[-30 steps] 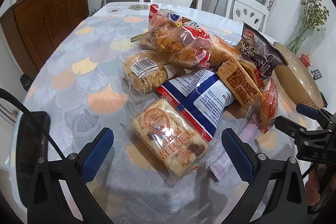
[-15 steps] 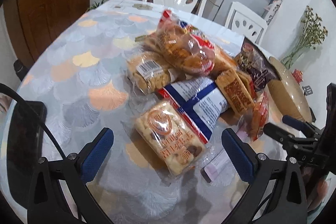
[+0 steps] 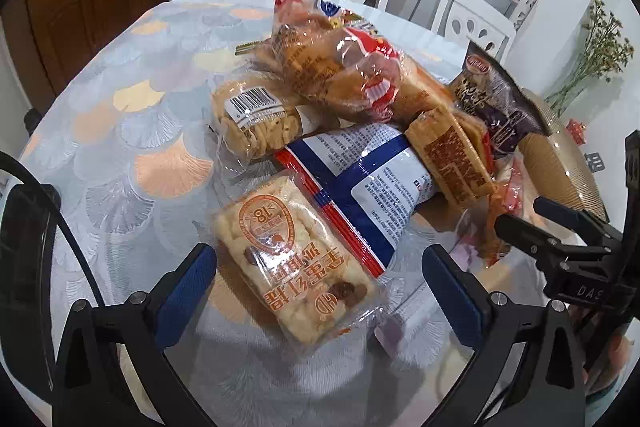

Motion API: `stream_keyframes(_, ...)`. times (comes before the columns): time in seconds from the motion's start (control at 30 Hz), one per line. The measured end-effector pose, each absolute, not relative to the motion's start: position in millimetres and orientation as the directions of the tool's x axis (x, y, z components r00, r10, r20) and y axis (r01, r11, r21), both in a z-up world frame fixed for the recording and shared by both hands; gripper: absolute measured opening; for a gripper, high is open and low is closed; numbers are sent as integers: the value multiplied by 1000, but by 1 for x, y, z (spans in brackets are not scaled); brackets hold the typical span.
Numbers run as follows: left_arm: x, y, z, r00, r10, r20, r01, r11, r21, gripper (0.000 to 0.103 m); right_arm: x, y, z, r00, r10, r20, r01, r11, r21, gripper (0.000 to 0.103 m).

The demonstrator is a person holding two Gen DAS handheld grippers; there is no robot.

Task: Organize snacks
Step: 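Grasp the orange-labelled cake pack with the left tool while the right tool grasps the red-wrapped cake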

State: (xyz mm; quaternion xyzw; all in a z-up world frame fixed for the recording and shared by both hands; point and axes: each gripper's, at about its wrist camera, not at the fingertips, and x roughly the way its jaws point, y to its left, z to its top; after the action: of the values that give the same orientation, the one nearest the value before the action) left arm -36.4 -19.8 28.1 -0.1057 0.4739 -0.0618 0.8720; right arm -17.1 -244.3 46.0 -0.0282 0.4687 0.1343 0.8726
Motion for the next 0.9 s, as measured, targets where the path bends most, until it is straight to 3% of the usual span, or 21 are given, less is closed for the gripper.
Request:
stream_keyframes(0.17, -34, -23, 19, 527, -197, -827, 5, 974, -228, 101, -9, -244, 38, 489, 245, -837, -275, 954, 118, 81)
stream_keyframes(0.23, -33, -25, 17, 523, -184, -832, 5, 977, -213, 95, -7, -243, 35, 478, 259, -840, -279, 951, 134, 79)
stream_keyframes(0.3, -34, -27, 17, 530, -164, -832, 7, 982, -189, 90, -6, -243, 33, 464, 282, -840, -288, 945, 158, 70)
stream_keyframes(0.43, -39, -29, 15, 537, -148, -831, 10, 985, -170, 88, -9, -243, 32, 479, 269, -836, -284, 948, 143, 62)
stream_keyframes(0.5, -41, -31, 16, 541, -139, -829, 10, 987, -159, 85, -11, -245, 33, 481, 282, -830, -282, 946, 159, 60)
stream_keyframes(0.63, -48, -32, 20, 558, -124, -820, 20, 991, -135, 65, -18, -245, 35, 492, 297, -818, -283, 943, 173, 55)
stream_keyframes(0.8, -61, -28, 33, 596, -119, -795, 30, 992, -126, 56, -34, -250, 47, 523, 317, -791, -271, 942, 198, 53)
stream_keyframes(0.9, -72, -27, 53, 630, -140, -764, 61, 990, -131, 55, -43, -259, 63, 553, 333, -764, -259, 940, 223, 52)
